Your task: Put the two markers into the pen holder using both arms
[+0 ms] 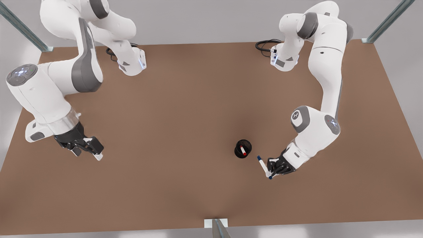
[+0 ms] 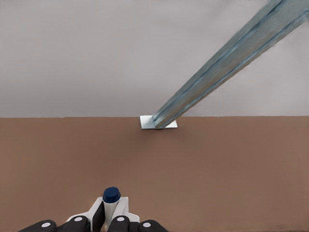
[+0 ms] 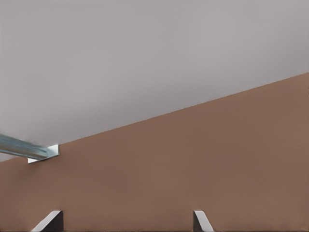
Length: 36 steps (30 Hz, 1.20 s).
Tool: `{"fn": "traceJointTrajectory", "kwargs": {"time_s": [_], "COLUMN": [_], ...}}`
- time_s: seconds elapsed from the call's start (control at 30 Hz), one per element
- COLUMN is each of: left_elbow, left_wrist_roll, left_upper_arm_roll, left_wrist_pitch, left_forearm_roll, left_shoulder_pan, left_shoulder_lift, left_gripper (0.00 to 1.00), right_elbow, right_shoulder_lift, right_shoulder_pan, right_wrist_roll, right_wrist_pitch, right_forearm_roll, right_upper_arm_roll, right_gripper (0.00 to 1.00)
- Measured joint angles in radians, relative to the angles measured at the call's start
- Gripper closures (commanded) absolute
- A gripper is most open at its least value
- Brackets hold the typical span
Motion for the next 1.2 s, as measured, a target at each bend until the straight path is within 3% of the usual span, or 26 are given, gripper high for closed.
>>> {"fn": "traceJointTrajectory", "kwargs": {"time_s": [0.07, 0.13, 0.2, 0.27, 0.5, 0.83, 0.87, 1.13, 1.2], "left_elbow": [-0.05, -0.1, -0.172, -0.25, -0.4, -0.438, -0.446, -0.463, -0.401], "left_wrist_roll": [0.081, 0.165, 0.243, 0.316, 0.521, 0.71, 0.725, 0.827, 0.832], "left_upper_arm_roll": [-0.019, -0.026, -0.047, -0.061, -0.095, -0.099, -0.1, -0.102, -0.097], "left_wrist_pitch": [0.073, 0.133, 0.175, 0.206, 0.258, 0.322, 0.325, 0.327, 0.316], "left_forearm_roll": [-0.079, -0.144, -0.188, -0.214, -0.249, -0.256, -0.257, -0.263, -0.264], "left_shoulder_pan": [-0.001, 0.005, 0.006, 0.011, 0.007, -0.039, -0.038, -0.012, 0.03], "left_shoulder_lift": [0.005, 0.003, -0.034, -0.082, -0.169, -0.119, -0.127, -0.156, -0.167], "left_gripper": [0.79, 0.79, 0.79, 0.79, 0.79, 0.79, 0.01, 0.0, 0.0], "right_elbow": [0.136, 0.15, -0.12, -0.209, -0.236, -0.234, -0.234, -0.234, -0.233], "right_shoulder_lift": [0.08, 0.08, -0.075, -0.118, -0.102, -0.103, -0.103, -0.103, -0.105], "right_shoulder_pan": [-0.002, -0.007, -0.047, -0.067, -0.068, -0.069, -0.069, -0.07, -0.069], "right_wrist_roll": [-0.036, -0.069, -0.098, -0.124, -0.196, -0.261, -0.266, -0.296, -0.302], "right_wrist_pitch": [-0.156, -0.26, -0.261, -0.251, -0.232, -0.231, -0.232, -0.235, -0.236], "right_forearm_roll": [-0.011, -0.02, -0.025, -0.028, -0.031, -0.032, -0.032, -0.032, -0.032], "right_upper_arm_roll": [0.024, 0.036, 0.056, 0.061, 0.064, 0.067, 0.067, 0.068, 0.069], "right_gripper": [0.03, 0.02, 0.0, 0.0, 0.0, 0.0, 0.0, 0.0, 0.0]}}
